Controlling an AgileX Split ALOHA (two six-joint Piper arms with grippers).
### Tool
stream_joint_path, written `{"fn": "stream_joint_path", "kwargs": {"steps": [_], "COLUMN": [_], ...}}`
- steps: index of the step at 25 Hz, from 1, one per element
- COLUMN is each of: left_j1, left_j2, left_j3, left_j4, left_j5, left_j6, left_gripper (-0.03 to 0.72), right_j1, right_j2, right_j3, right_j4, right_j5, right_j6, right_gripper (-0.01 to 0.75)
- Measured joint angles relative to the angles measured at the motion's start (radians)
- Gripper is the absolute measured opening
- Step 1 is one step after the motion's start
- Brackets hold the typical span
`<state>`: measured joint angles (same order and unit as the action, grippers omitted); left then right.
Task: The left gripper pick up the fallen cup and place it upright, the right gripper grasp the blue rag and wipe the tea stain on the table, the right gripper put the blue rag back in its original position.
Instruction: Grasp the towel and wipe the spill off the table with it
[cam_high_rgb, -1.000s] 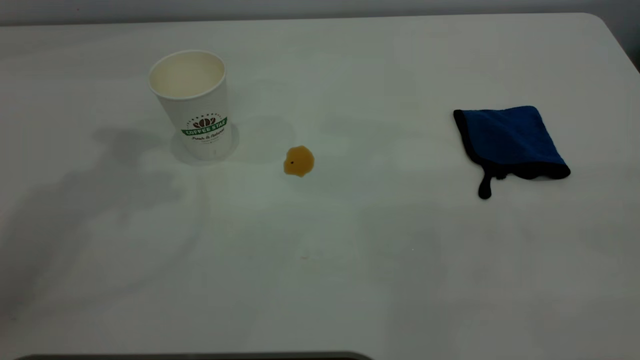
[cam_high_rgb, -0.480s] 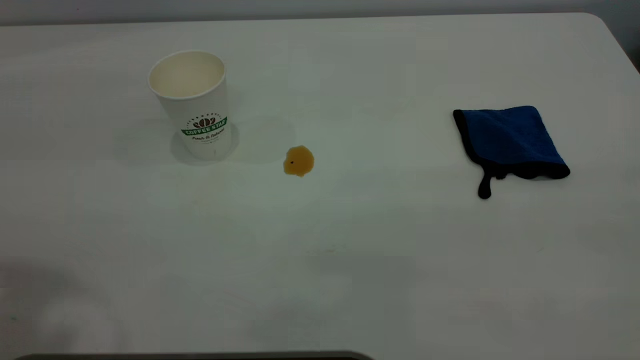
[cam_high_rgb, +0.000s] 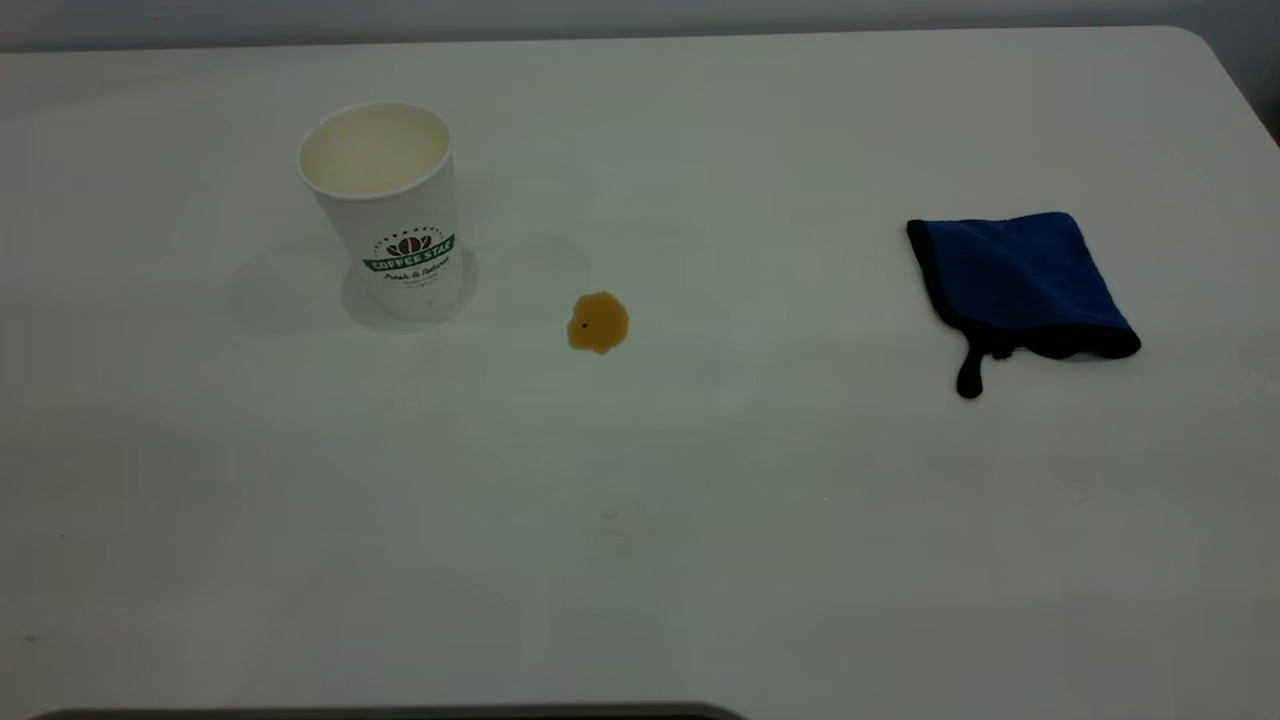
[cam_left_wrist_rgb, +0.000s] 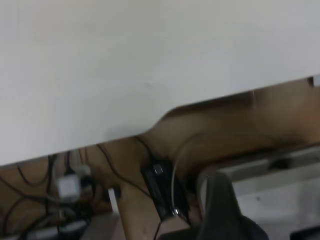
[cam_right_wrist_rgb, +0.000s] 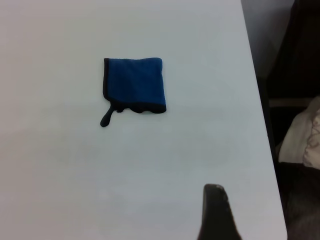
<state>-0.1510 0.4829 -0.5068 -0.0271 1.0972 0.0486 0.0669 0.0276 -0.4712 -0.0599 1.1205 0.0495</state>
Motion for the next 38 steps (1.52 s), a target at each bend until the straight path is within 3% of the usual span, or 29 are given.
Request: {"fn": "stream_joint_path", "kwargs": {"steps": [11, 19, 27, 32, 35, 38], "left_j1": [0.004, 0.113, 0.124, 0.124, 0.124, 0.124], "left_j2": [-0.303, -0.484, -0.502, -0.502, -0.502, -0.502], "left_j3": [0.021, 0.021, 0.021, 0.021, 0.021, 0.021], "left_j4": [0.012, 0.012, 0.012, 0.012, 0.012, 0.012], "left_j5": [0.004, 0.011, 0.014, 0.014, 0.014, 0.014], "left_j6": [-0.001, -0.002, -0.002, -0.002, -0.002, -0.002], "left_gripper": [0.523, 0.523, 0.523, 0.523, 0.523, 0.523], "right_j1": [0.0, 0.0, 0.0, 0.0, 0.0, 0.0], "right_j2": [0.0, 0.0, 0.017, 0.222, 0.397, 0.557], "right_j3": [0.0, 0.0, -0.002, -0.002, -0.011, -0.027], "right_j4": [0.0, 0.0, 0.067, 0.18, 0.208, 0.271], "right_j5": [0.0, 0.0, -0.003, -0.019, -0.058, -0.208], "right_j6": [0.0, 0.0, -0.036, -0.136, -0.207, -0.29], "right_gripper": [0.53, 0.53, 0.53, 0.558, 0.597, 0.605]}}
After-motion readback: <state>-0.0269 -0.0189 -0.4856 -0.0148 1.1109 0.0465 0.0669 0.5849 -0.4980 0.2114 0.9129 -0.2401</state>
